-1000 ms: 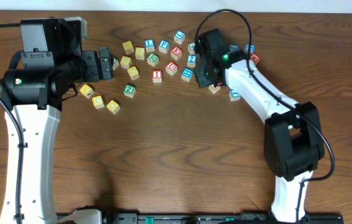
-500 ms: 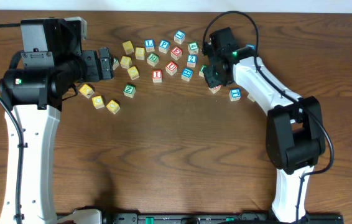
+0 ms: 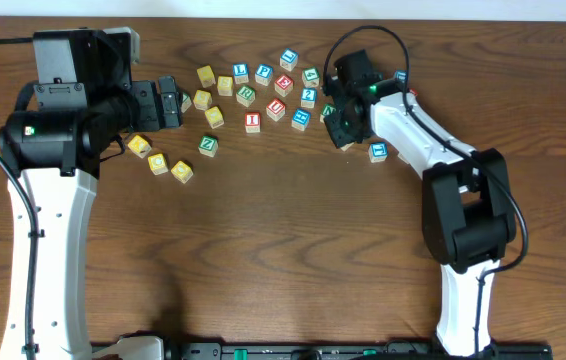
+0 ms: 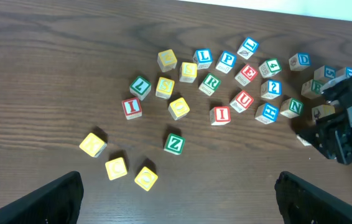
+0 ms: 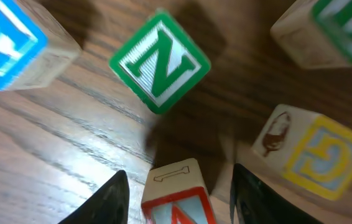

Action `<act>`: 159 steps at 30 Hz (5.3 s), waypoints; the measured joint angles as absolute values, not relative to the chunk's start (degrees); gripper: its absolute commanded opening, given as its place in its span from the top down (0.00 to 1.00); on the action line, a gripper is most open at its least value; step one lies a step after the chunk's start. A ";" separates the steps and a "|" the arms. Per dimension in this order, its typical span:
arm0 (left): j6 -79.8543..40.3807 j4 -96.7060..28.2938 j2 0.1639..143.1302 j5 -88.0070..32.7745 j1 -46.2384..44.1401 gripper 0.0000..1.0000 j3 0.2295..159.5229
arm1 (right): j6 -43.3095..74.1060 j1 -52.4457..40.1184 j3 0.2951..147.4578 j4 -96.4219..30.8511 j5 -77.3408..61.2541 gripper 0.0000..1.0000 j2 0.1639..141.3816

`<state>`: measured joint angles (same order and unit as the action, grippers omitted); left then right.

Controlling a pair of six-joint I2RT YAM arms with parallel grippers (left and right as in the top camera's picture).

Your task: Spell out AI2

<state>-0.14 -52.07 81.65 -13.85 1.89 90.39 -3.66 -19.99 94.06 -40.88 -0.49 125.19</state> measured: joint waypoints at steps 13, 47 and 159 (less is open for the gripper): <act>-0.14 -52.07 81.65 -13.85 1.89 0.02 90.39 | -3.64 -19.99 94.00 -41.25 -0.49 0.71 126.50; -0.14 -52.10 81.65 -12.03 1.89 0.03 90.39 | 27.75 -30.57 94.02 -50.11 0.30 0.85 112.73; -6.22 -38.26 124.92 -2.00 -17.78 0.17 100.99 | 25.15 -18.20 97.91 -59.94 8.34 0.43 106.54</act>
